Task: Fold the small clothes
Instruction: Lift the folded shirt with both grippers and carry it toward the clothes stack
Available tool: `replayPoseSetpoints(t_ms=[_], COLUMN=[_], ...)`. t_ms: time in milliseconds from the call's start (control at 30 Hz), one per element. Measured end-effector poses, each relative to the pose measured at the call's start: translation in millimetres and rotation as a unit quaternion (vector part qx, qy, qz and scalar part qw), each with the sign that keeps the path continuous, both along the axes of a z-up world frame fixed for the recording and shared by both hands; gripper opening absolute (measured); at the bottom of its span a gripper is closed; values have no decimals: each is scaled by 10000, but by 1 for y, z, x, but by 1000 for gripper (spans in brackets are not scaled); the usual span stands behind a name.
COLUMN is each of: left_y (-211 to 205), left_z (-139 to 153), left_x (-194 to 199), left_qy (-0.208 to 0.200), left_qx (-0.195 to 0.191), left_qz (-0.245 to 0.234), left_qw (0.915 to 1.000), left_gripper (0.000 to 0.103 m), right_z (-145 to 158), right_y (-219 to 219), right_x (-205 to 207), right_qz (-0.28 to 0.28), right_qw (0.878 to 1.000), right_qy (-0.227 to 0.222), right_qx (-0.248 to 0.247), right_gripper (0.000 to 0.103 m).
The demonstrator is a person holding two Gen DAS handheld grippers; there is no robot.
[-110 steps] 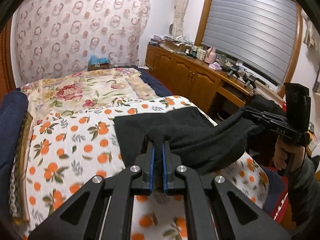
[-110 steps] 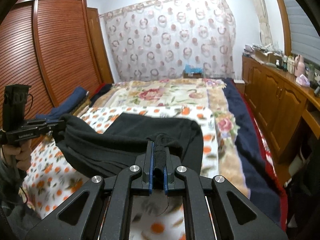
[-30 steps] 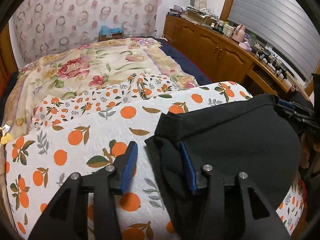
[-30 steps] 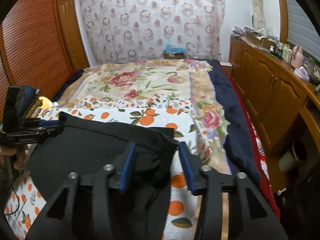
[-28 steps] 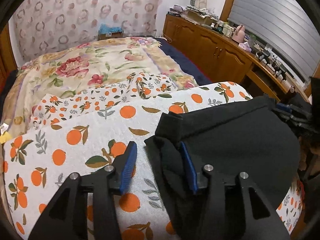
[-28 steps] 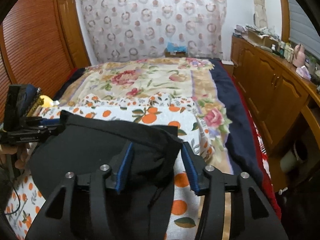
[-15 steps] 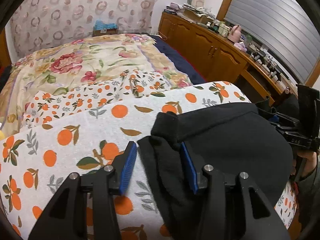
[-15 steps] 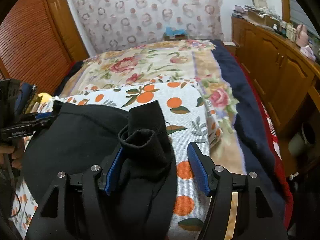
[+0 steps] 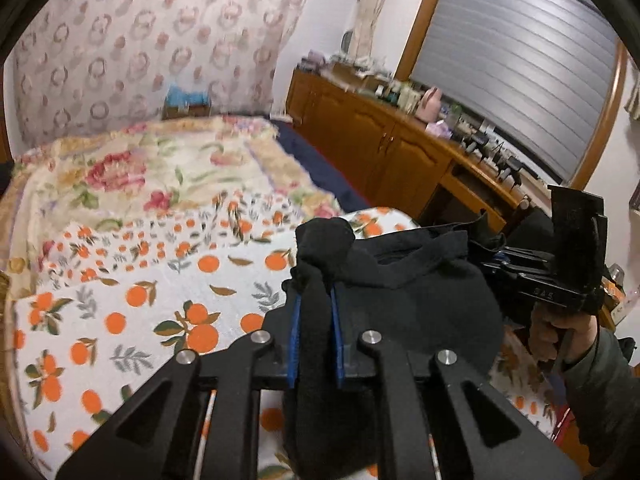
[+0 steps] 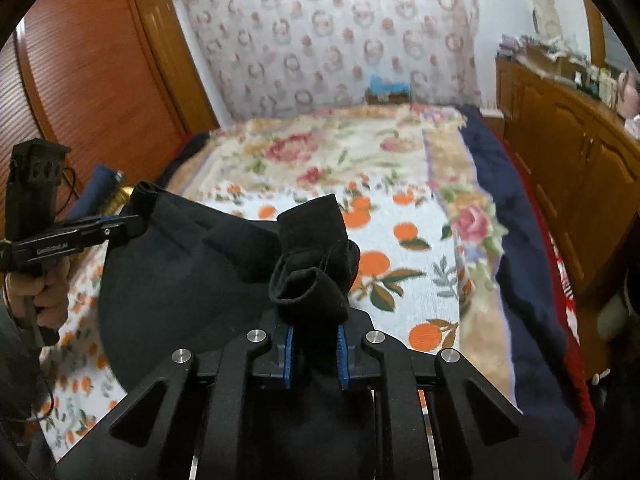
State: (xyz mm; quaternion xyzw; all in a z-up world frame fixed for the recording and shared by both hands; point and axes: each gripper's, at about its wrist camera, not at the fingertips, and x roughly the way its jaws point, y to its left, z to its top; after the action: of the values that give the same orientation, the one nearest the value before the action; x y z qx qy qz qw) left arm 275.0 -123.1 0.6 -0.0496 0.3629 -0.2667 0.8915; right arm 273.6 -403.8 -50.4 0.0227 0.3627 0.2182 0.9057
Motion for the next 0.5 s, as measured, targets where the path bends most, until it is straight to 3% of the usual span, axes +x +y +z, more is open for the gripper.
replayPoseSetpoints(t_ms=[333,500], left_y=[30,57], left_z=[61,75], left_x=[-61,-88], left_qy=[-797,-1025], left_qx=[62,73], left_qz=[340,555], left_qw=[9962,9932], left_gripper=[10,10], right_z=[54,72], right_y=[43,66], right_x=[-43,-51], right_qz=[192,333], right_qw=[9972,9951], right_qy=[-718,-917], right_qx=[113,177], right_gripper=[11,11])
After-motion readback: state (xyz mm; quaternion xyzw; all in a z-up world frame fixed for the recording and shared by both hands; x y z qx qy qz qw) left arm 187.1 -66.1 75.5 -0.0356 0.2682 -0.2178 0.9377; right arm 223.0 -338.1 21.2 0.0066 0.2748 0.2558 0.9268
